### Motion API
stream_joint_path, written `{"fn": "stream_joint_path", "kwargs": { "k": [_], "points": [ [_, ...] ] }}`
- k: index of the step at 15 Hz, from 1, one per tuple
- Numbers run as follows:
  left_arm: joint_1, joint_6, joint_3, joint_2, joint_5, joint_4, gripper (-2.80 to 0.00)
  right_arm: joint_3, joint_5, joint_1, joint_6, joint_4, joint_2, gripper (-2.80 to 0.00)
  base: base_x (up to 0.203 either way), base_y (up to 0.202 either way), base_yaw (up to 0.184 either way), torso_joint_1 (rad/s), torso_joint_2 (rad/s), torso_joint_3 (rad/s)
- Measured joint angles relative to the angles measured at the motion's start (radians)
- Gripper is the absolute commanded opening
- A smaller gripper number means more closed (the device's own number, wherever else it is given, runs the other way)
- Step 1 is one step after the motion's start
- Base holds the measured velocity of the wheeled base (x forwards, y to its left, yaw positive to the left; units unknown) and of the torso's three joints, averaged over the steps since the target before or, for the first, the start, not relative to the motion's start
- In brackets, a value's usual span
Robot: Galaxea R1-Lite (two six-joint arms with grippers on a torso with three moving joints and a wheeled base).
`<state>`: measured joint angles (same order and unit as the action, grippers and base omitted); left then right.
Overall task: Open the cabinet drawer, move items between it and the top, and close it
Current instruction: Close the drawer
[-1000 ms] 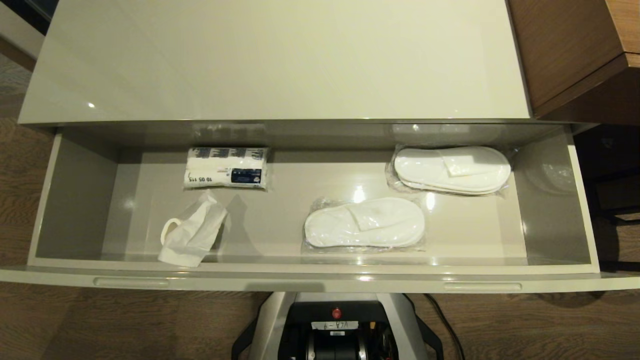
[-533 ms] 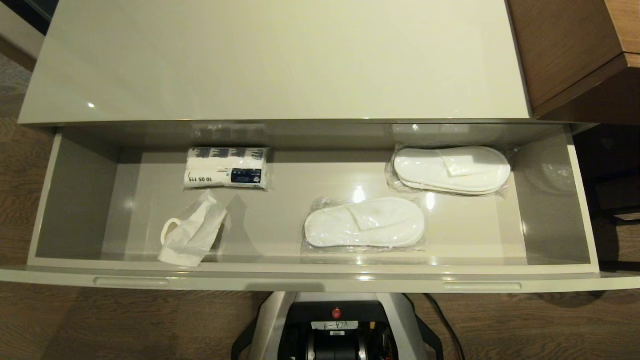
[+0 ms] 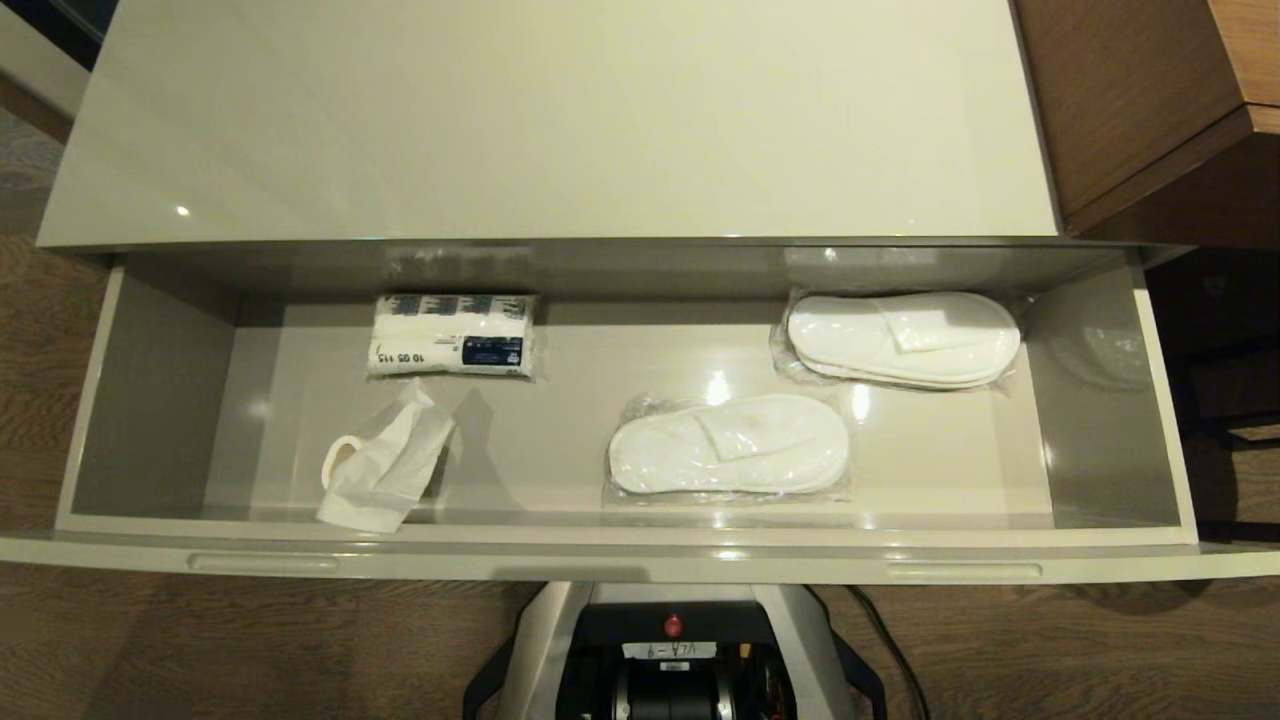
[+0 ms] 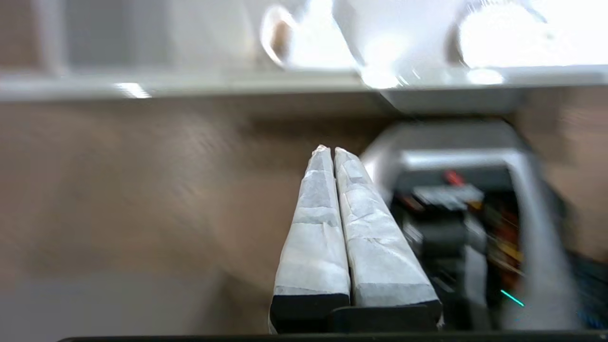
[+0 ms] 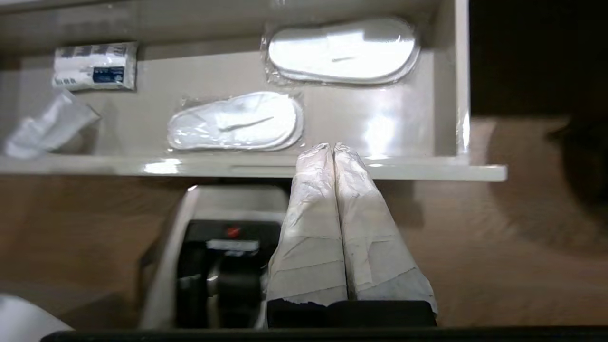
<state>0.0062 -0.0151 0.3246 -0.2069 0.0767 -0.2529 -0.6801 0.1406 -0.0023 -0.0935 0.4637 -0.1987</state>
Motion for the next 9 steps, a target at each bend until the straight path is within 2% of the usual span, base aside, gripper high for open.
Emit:
{"fn": "stream_joint_path", "kwargs": {
  "k": [2,4,6,9],
  "points": [
    [0.001,-0.087,0.027,-0.127,0.043,-0.010,-2.80,-0.081,0.005,-0.003,-0.063,0.057,-0.178,-2.80,0.000,0.000,0.000,0.000,0.00,0.000],
    [0.002,-0.172,0.029,-0.274,0.077,0.038,-2.80,-0.024,0.003,-0.007,-0.095,0.058,-0.341,-2.80,0.000,0.000,0.000,0.000,0.00,0.000],
    [0.002,-0.230,0.007,-0.416,0.094,0.135,-2.80,0.055,-0.042,-0.007,-0.106,-0.017,-0.482,-2.80,0.000,0.000,0.000,0.000,0.00,0.000],
    [0.002,-0.307,-0.072,-0.648,0.108,0.366,-2.80,0.141,-0.106,0.009,-0.124,-0.198,-0.707,-2.80,0.000,0.000,0.000,0.000,0.00,0.000]
  ]
}}
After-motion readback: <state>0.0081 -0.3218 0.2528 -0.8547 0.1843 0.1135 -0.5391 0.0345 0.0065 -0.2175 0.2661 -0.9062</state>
